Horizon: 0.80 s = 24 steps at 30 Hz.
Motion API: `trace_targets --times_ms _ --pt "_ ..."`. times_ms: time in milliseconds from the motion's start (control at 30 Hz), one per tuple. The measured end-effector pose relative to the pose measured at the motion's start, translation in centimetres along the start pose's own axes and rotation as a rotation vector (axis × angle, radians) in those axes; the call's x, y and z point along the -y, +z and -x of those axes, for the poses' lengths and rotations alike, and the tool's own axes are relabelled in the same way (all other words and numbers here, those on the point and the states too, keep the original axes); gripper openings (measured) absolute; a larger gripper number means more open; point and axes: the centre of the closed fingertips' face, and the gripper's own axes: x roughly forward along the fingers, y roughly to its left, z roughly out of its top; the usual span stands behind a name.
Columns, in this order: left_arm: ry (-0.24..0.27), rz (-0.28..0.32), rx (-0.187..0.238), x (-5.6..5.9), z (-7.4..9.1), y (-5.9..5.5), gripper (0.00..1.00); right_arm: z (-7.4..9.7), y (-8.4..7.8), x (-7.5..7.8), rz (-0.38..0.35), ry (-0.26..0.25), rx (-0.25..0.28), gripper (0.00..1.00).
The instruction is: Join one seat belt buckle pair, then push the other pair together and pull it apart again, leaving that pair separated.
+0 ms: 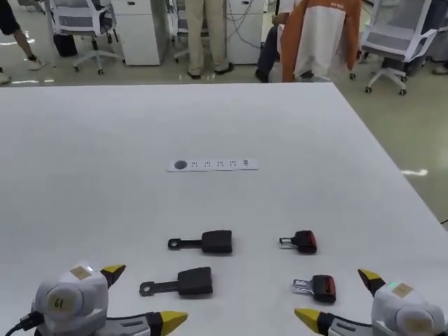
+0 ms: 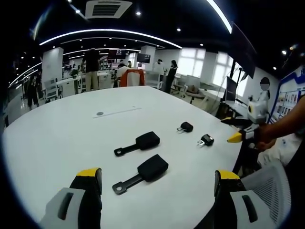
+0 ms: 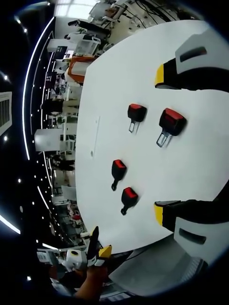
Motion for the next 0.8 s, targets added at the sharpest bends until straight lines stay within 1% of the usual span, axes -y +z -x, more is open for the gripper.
trace_targets --times_ms 67,100,267,333,400,467,533,633,700,733,800 --pt "-0.003 -0.002 -0.003 0.3 -0.2 0.2 1.0 -0.3 0.0 0.1 -0.003 0.002 -0.002 0.96" --pt "-0.005 -0.004 -0.005 0.2 -0.3 0.1 1.0 -0.4 0.0 0.1 -0.004 0.003 -0.002 0.96" --pt "-0.013 -0.005 -0.013 0.5 -1.3 0.4 1.0 -1.3 -0.2 1.0 -0.008 0.007 -0.01 0.96" --pt "-0.018 -0.003 -0.021 0.3 -1.7 0.3 1.0 -1.7 -0.3 1.2 -0.006 0.01 -0.016 0.96" --pt "-0.021 -0.006 -0.022 -0.2 -2.0 0.3 1.0 -2.0 -0.4 1.5 -0.005 0.012 -0.018 0.96" --pt "-0.024 -0.005 -0.028 0.0 -2.5 0.3 1.0 -2.1 -0.2 1.6 -0.005 0.012 -0.021 0.96" --pt "-0.027 -0.005 -0.032 -0.2 -2.9 0.1 1.0 -2.3 -0.1 1.8 -0.004 0.014 -0.026 0.96" --pt "-0.034 -0.01 -0.037 -0.1 -3.3 0.3 1.0 -2.9 -0.4 2.3 -0.007 0.017 -0.035 0.96" --pt "-0.039 -0.008 -0.042 -0.2 -3.6 0.3 1.0 -3.0 -0.5 2.0 -0.005 0.02 -0.039 0.96" --pt "-0.043 -0.003 -0.048 -0.3 -3.8 0.2 1.0 -3.2 -0.6 2.3 -0.003 0.022 -0.046 0.96" --pt "-0.045 -0.005 -0.055 -0.8 -4.0 -0.2 1.0 -3.4 -0.7 2.4 -0.01 0.028 -0.052 0.95"
